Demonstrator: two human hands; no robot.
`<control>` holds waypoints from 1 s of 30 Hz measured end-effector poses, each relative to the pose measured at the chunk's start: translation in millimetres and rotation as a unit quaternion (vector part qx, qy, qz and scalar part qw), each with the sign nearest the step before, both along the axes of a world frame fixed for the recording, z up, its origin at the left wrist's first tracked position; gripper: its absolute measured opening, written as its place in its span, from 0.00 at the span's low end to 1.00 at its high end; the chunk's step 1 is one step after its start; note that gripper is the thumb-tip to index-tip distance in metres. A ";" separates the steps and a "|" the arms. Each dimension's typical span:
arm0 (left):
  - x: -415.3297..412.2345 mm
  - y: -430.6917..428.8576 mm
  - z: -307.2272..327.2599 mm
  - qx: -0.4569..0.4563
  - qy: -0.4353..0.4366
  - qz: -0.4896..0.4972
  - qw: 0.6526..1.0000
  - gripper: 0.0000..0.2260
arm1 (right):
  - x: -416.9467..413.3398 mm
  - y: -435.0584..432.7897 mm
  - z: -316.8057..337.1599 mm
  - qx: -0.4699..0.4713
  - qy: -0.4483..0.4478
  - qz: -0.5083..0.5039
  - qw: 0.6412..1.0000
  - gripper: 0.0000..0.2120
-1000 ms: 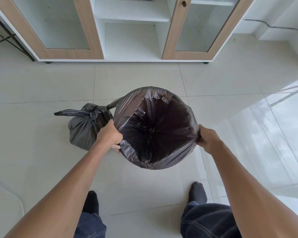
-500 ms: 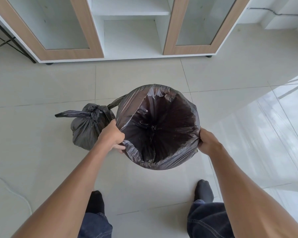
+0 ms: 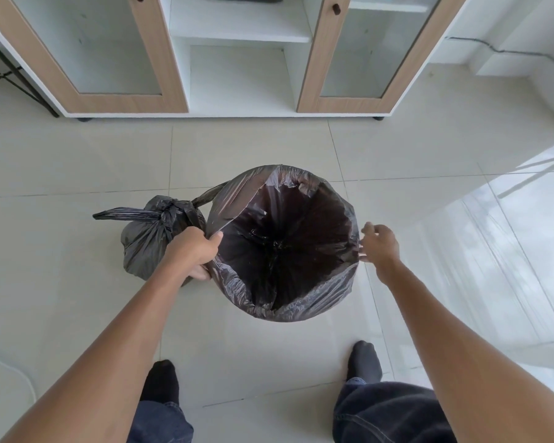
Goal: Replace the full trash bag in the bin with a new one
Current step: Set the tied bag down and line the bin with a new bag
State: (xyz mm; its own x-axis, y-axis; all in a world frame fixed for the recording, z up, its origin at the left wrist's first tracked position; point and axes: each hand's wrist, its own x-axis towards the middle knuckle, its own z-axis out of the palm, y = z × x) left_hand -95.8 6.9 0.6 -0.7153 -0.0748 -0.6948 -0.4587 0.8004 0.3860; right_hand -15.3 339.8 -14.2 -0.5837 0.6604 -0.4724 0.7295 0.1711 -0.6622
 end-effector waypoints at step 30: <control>-33.8 14.6 -11.6 0.062 0.295 0.234 0.924 0.06 | -19.8 -4.9 8.3 0.175 -0.066 0.285 0.940 0.10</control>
State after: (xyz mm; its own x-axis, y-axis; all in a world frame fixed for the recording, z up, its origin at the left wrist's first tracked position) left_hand -129.5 21.4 -11.0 -0.8820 -0.4183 -0.2170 -0.4234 0.5013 0.7546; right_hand -35.2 334.9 -5.9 -0.8421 0.3861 -0.3766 0.5241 0.7504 -0.4027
